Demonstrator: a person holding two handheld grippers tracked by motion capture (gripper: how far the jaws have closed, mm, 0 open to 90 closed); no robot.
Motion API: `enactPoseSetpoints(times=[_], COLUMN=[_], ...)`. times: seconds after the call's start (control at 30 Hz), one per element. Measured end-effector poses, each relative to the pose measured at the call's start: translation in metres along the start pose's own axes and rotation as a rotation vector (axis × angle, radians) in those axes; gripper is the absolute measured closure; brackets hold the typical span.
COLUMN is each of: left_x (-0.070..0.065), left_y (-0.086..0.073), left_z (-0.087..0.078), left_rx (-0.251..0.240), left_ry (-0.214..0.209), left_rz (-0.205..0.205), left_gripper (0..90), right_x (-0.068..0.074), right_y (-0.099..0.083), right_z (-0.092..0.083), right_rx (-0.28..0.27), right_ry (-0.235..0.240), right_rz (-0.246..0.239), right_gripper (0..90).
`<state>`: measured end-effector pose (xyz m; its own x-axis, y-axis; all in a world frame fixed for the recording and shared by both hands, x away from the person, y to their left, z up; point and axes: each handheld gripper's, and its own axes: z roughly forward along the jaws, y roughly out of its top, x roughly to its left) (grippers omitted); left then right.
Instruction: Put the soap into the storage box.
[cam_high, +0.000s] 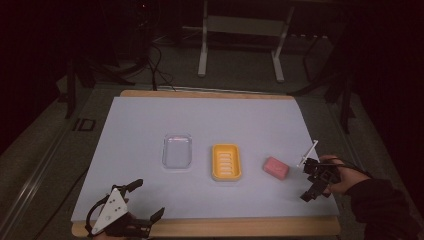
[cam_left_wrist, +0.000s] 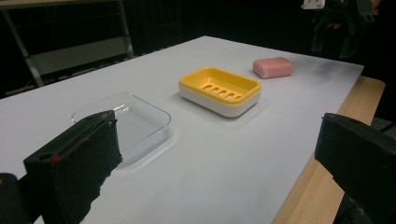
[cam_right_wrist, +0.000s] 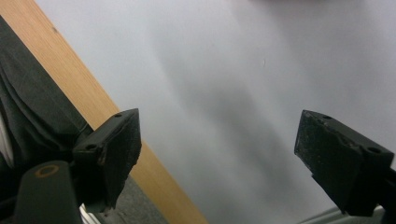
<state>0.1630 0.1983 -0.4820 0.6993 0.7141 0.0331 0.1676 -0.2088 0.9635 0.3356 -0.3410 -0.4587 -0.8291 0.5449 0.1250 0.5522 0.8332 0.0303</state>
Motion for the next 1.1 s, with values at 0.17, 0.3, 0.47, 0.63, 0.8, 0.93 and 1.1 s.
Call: enactPoseSetpoints(times=[0.17, 0.3, 0.47, 0.63, 0.8, 0.93, 1.1], left_x=[0.0, 0.0, 0.0, 0.0, 0.0, 0.0, -0.001], left_y=[0.0, 0.0, 0.0, 0.0, 0.0, 0.0, 0.0], left_z=[0.0, 0.0, 0.0, 0.0, 0.001, 0.001, 0.001], left_rx=[0.002, 0.001, 0.001, 0.003, 0.006, 0.007, 0.009], left_ry=[-0.002, -0.003, -0.004, -0.007, -0.009, -0.011, -0.014], left_rz=[0.0, 0.0, 0.001, 0.002, 0.003, 0.005, 0.006], left_gripper=[0.5, 0.5, 0.5, 0.5, 0.6, 0.5, 0.6], right_x=[0.0, 0.0, -0.001, -0.005, -0.011, -0.014, -0.016], right_y=[0.008, 0.016, 0.027, 0.035, 0.043, 0.05, 0.06], right_z=[-0.001, -0.001, 0.001, 0.001, -0.001, 0.0, 0.002], right_rx=[-0.022, -0.018, -0.025, -0.045, -0.089, -0.107, -0.13], right_ry=[-0.008, -0.034, -0.045, -0.061, -0.065, -0.073, -0.073], right_rz=[-0.04, -0.049, -0.072, -0.075, -0.069, -0.064, -0.077], right_gripper=[13.4, 13.0, 13.5, 17.3, 20.9, 20.7, 20.2])
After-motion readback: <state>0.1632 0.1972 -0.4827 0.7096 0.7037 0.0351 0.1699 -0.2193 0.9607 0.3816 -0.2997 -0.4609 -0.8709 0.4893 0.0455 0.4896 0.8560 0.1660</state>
